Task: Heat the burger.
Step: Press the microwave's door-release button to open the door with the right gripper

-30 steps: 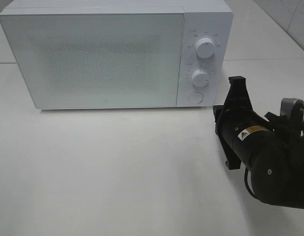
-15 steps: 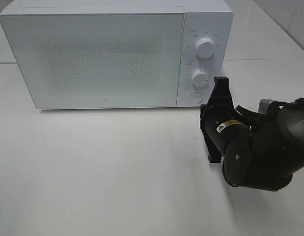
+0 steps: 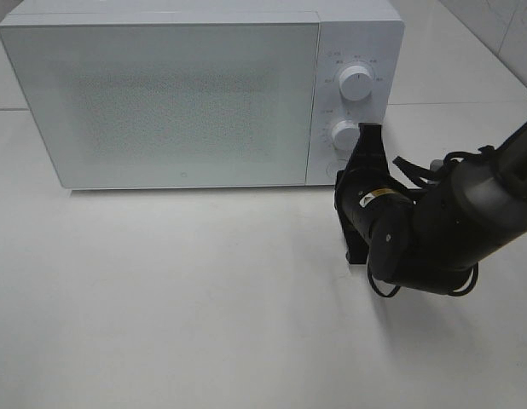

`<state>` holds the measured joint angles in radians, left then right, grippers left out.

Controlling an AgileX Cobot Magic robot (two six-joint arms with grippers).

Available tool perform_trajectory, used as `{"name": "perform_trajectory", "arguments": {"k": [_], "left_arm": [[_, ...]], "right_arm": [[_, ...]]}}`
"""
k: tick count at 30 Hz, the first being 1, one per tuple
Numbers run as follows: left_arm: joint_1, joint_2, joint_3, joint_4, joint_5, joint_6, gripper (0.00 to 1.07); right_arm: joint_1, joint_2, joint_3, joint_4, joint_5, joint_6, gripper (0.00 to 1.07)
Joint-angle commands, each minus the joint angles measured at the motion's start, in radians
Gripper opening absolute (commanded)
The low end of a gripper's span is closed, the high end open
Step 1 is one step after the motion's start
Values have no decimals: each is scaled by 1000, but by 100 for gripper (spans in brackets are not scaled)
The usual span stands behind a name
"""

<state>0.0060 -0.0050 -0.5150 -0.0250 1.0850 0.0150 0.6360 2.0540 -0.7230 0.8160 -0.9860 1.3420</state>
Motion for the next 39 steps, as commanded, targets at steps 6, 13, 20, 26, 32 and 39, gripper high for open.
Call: {"name": "perform_trajectory", "arguments": {"k": [6, 13, 20, 26, 32, 39], "left_arm": [[2, -16, -1, -10, -12, -1, 98], [2, -16, -1, -10, -12, -1, 98], [2, -16, -1, -10, -12, -1, 98], [2, -16, -1, -10, -12, -1, 98], [2, -16, -1, -10, -12, -1, 98], [2, -16, -1, -10, -12, -1, 98]], "right_arm": [[-40, 36, -77, -21, 39, -32, 0], [-54, 70, -119, -14, 55, -48, 0], [-58, 97, -156, -4, 61, -50, 0], [-77, 97, -168, 24, 38, -90, 0], [-77, 97, -199, 26, 11, -98, 0], [-77, 97, -245, 26, -71, -99, 0]]}}
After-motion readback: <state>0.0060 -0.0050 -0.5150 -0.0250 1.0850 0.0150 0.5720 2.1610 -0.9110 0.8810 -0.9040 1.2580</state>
